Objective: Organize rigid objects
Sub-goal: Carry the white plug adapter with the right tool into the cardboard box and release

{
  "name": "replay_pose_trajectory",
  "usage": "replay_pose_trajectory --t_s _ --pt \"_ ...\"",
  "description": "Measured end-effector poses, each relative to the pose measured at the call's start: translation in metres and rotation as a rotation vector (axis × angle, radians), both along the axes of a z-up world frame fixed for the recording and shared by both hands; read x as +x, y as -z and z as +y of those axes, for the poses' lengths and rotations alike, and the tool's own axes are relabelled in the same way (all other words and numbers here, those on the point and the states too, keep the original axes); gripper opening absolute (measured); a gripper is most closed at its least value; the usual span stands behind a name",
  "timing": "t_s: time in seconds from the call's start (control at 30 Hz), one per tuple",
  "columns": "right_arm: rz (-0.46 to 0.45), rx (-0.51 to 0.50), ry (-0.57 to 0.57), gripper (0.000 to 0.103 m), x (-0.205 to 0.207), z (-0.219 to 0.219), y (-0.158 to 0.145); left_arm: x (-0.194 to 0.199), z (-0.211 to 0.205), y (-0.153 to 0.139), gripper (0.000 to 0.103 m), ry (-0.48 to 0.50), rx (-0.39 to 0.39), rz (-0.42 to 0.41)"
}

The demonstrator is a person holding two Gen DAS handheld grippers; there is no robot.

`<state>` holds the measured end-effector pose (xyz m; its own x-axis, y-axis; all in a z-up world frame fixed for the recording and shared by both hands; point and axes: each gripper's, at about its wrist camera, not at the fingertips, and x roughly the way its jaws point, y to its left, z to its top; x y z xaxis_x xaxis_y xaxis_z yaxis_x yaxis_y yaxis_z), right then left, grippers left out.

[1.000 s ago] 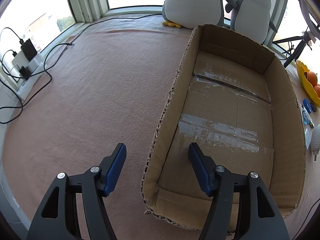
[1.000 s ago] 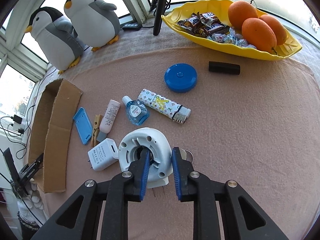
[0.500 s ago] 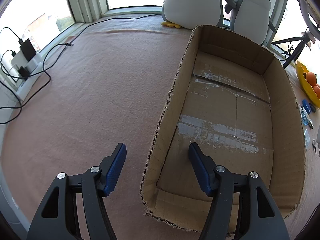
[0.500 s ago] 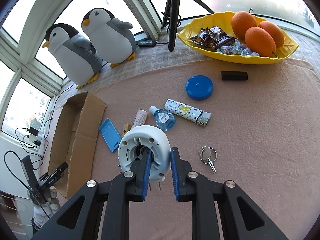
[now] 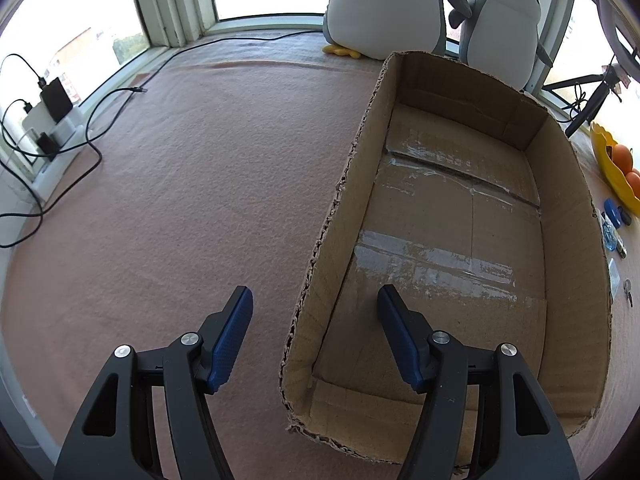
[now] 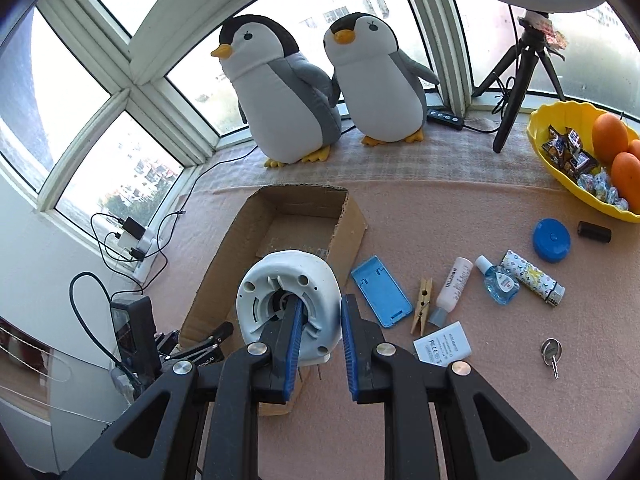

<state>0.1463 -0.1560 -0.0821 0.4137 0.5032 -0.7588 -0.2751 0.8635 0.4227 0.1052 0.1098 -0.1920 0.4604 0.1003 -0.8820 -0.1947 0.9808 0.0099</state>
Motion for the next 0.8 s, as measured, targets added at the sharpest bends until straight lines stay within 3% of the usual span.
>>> replay_pose_trajectory --t_s 0.4,0.8 --pt "0.011 -0.059 -0.131 0.017 -0.001 0.081 0.031 -0.001 0.0 -0.001 0.065 0.003 0.0 -0.003" --pt "0.005 -0.117 -0.186 0.019 -0.008 0.104 0.043 -0.001 0.0 -0.001 0.065 0.002 -0.001 -0.004"
